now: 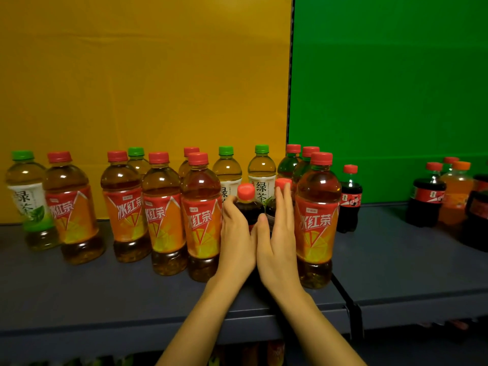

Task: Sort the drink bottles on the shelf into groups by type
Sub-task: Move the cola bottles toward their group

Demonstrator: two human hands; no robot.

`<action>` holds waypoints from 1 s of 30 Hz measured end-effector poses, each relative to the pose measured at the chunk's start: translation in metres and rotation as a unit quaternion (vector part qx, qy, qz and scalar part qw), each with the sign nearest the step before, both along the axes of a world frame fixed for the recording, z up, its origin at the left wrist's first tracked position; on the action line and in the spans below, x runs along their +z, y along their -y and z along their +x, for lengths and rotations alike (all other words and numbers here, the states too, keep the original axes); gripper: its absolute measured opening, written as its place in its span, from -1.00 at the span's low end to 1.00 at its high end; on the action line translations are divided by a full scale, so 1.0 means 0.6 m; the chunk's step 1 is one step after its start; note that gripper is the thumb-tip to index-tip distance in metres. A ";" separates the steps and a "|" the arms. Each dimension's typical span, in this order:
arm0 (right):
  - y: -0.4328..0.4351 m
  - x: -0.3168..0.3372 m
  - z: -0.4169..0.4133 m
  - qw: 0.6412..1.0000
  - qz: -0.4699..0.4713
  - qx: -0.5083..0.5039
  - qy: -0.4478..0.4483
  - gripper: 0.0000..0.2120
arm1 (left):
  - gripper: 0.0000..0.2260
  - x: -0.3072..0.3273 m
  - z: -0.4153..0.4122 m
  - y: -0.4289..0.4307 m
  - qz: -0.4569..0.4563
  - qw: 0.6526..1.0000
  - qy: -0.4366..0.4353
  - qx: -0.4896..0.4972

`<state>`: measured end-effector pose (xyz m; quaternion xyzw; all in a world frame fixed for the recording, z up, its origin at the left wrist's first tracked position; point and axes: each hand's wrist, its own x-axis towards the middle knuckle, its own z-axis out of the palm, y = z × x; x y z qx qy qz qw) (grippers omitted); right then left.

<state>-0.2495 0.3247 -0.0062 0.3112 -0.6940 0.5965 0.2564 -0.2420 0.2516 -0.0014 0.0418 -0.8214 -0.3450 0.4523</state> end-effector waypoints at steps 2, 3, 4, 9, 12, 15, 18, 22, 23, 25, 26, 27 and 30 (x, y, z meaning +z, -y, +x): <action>0.002 0.002 0.001 1.000 -0.011 -0.002 0.004 -0.44 | -0.49 -0.004 0.013 -0.003 0.004 1.000 -0.022 0.000; 0.003 0.002 0.001 1.000 -0.016 -0.003 0.006 -0.44 | -0.49 -0.006 0.018 -0.004 0.000 0.999 -0.033 0.004; 0.004 0.003 0.003 1.000 -0.023 -0.001 0.009 -0.43 | -0.49 -0.008 0.023 -0.005 -0.006 0.999 -0.043 0.008; 0.002 0.009 0.008 0.998 -0.046 0.015 0.032 -0.35 | -0.50 -0.008 0.038 0.000 -0.034 0.997 -0.064 -0.007; -0.002 0.012 0.010 0.997 -0.057 0.028 0.045 -0.34 | -0.50 -0.008 0.044 0.004 -0.052 0.995 -0.079 -0.014; -0.006 0.014 0.012 0.996 -0.068 0.039 0.048 -0.42 | -0.51 -0.009 0.057 -0.003 -0.045 0.993 -0.107 -0.018; -0.009 0.021 0.014 0.995 -0.075 0.042 0.051 -0.50 | -0.52 -0.008 0.080 -0.006 -0.029 0.989 -0.143 -0.033; -0.006 0.026 0.008 0.999 0.030 -0.021 0.037 -0.41 | -0.48 -0.003 0.111 0.001 0.027 0.982 -0.185 -0.031; -0.002 0.027 0.008 0.997 0.056 -0.045 0.025 -0.37 | -0.47 0.000 0.119 0.006 0.037 0.980 -0.195 -0.028; 0.008 0.027 0.007 0.991 0.094 -0.099 0.007 -0.33 | -0.48 0.005 0.135 0.017 0.051 0.977 -0.208 -0.018; 0.012 0.026 0.005 0.987 0.102 -0.122 0.004 -0.31 | -0.47 0.006 0.142 0.023 0.058 0.976 -0.212 -0.009; 0.016 0.025 0.003 0.985 0.106 -0.139 0.003 -0.28 | -0.46 0.007 0.147 0.030 0.064 0.975 -0.215 -0.001; 0.029 0.018 -0.003 0.982 0.110 -0.156 -0.009 -0.23 | -0.46 0.004 0.160 0.050 0.075 0.972 -0.221 0.016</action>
